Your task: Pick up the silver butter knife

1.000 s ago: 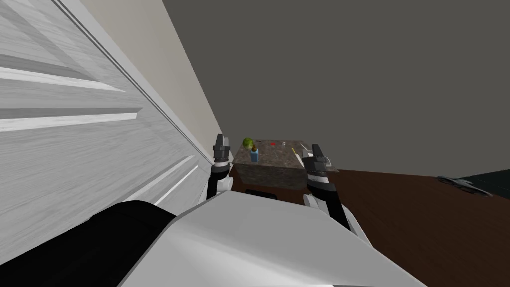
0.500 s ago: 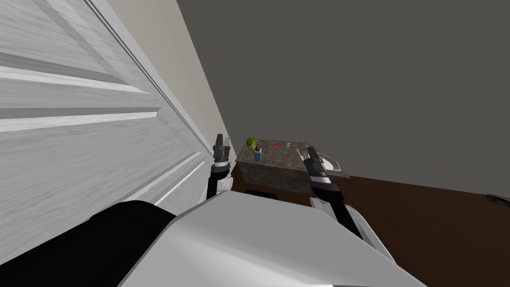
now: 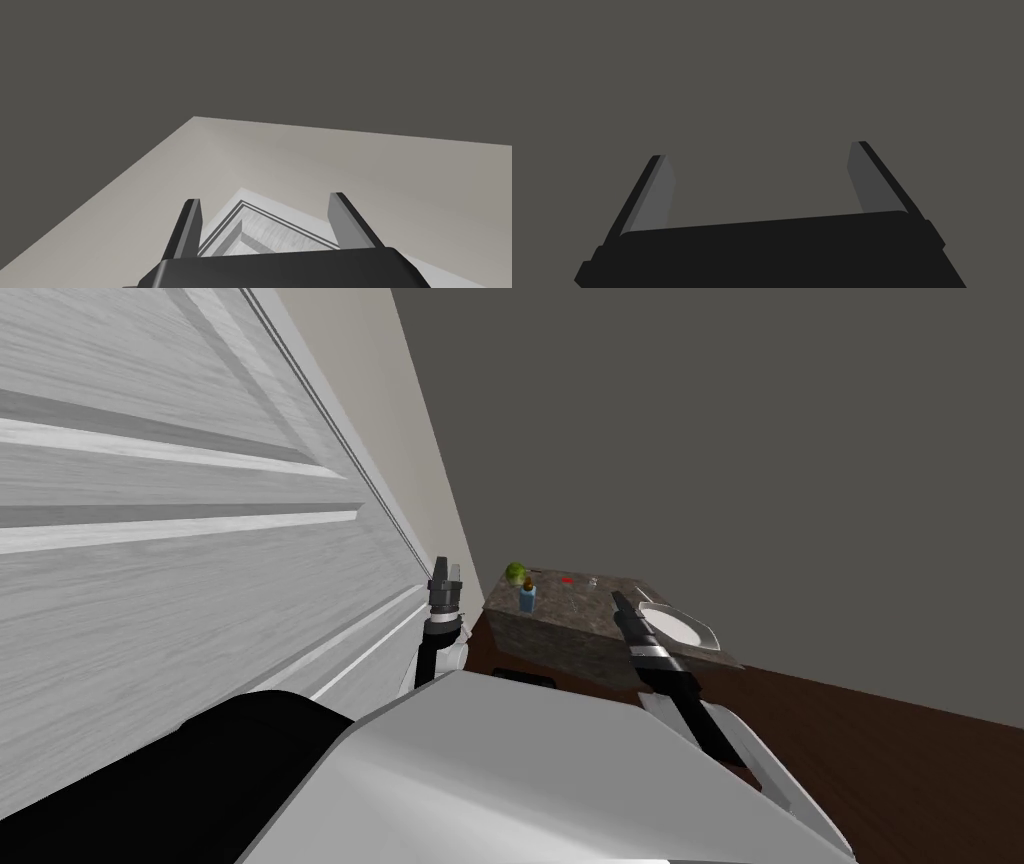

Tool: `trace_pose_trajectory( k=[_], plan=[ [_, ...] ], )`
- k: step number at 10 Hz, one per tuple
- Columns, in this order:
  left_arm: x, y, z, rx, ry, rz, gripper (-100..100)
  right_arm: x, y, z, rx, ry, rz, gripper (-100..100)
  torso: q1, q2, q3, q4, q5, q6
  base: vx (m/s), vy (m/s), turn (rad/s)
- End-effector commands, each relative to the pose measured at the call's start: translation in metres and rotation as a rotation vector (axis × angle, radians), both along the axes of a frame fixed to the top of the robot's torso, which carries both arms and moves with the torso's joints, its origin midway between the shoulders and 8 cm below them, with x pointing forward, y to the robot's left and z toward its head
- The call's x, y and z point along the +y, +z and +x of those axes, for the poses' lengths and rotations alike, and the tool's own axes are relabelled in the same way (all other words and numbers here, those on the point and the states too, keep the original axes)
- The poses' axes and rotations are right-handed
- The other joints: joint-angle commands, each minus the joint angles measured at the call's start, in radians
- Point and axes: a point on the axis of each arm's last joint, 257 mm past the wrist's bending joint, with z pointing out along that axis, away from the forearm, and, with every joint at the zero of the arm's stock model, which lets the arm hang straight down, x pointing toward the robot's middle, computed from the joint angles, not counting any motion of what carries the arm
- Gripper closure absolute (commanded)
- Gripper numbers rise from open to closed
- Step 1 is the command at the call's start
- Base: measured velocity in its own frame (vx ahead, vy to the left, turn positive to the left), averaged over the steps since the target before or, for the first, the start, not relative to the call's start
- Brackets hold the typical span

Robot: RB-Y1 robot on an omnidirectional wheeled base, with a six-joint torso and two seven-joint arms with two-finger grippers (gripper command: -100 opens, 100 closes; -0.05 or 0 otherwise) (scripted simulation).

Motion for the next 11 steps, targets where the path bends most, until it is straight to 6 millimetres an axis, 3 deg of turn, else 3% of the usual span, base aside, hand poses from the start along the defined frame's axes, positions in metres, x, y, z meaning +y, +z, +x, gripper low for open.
trace_pose_trajectory(
  k=[1,2,3,6,7,11],
  plan=[
    [0.000,0.000,0.000,0.000,0.000,0.000,0,-0.015,-0.020,0.003,0.071,-0.023,-0.050,-100,0.000,0.000,0.000,0.000,0.000,0.000,-0.006,0.024,0.194],
    [0.000,0.000,0.000,0.000,0.000,0.000,0,-0.024,-0.033,0.004,0.115,-0.036,-0.079,-100,0.000,0.000,0.000,0.000,0.000,0.000,0.002,0.026,0.264],
    [0.000,0.000,0.000,0.000,0.000,0.000,0,-0.024,-0.033,0.004,0.115,-0.034,-0.082,-100,0.000,0.000,0.000,0.000,0.000,0.000,0.002,0.015,0.086],
    [0.000,0.000,0.000,0.000,0.000,0.000,0,-0.057,-0.076,0.005,0.255,-0.074,-0.170,-100,0.000,-0.001,0.000,0.000,0.000,0.000,0.003,0.031,0.237],
    [0.000,0.000,0.000,0.000,0.000,0.000,0,-0.057,-0.076,0.005,0.255,-0.074,-0.170,-100,0.001,-0.001,-0.001,0.000,0.000,0.000,0.007,0.019,0.053],
    [0.000,0.000,0.000,0.000,0.000,0.000,0,-0.112,-0.134,-0.004,0.455,-0.136,-0.283,-100,0.001,-0.002,-0.001,0.000,0.000,0.000,0.015,0.037,0.237]
  ],
)
